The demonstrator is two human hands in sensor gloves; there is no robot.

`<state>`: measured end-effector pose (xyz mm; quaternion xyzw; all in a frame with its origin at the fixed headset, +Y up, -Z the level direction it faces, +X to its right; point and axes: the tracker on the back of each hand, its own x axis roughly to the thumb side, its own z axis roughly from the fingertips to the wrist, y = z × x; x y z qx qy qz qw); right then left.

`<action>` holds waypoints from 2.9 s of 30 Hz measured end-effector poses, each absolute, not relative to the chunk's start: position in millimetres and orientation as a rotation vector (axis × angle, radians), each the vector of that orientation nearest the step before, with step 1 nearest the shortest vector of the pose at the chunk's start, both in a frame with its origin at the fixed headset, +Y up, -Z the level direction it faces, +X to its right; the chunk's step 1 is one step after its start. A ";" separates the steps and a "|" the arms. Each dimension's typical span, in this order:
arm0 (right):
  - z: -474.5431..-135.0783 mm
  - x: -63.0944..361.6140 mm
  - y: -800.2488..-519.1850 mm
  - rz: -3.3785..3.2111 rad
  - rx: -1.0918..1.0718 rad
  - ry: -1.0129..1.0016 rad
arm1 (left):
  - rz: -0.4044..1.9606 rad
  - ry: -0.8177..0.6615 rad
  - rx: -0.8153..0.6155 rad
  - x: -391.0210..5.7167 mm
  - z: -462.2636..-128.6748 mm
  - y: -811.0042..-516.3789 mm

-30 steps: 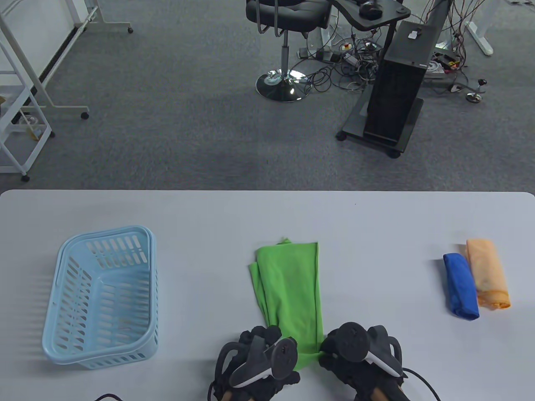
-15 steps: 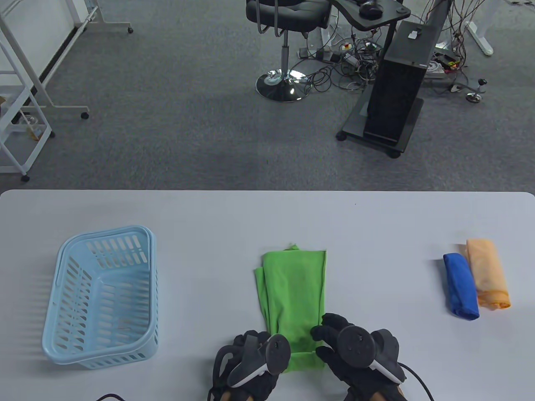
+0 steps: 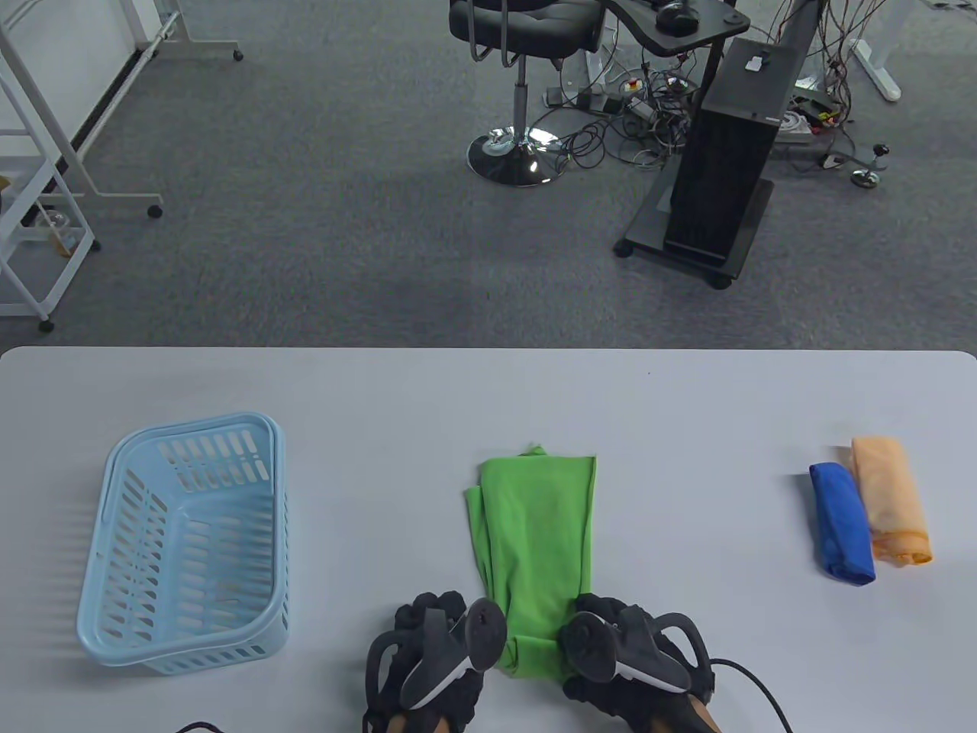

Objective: Roll rectangular towel into towel roll

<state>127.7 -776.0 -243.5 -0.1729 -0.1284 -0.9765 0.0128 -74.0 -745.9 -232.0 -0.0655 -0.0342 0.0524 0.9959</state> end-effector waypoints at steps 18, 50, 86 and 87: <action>-248.7 136.1 -777.8 -3.203 -0.495 -0.354 | -0.096 -0.307 -0.236 -28.9 -231.1 -773.4; -248.6 141.8 -770.1 -3.149 -0.529 -0.370 | -0.045 -0.347 -0.153 -17.8 -225.3 -764.8; -246.9 144.3 -773.9 -3.208 -0.448 -0.397 | -0.008 -0.317 -0.220 -23.3 -230.7 -769.2; -247.3 144.8 -773.0 -3.218 -0.449 -0.373 | -0.008 -0.322 -0.216 -23.5 -229.8 -769.5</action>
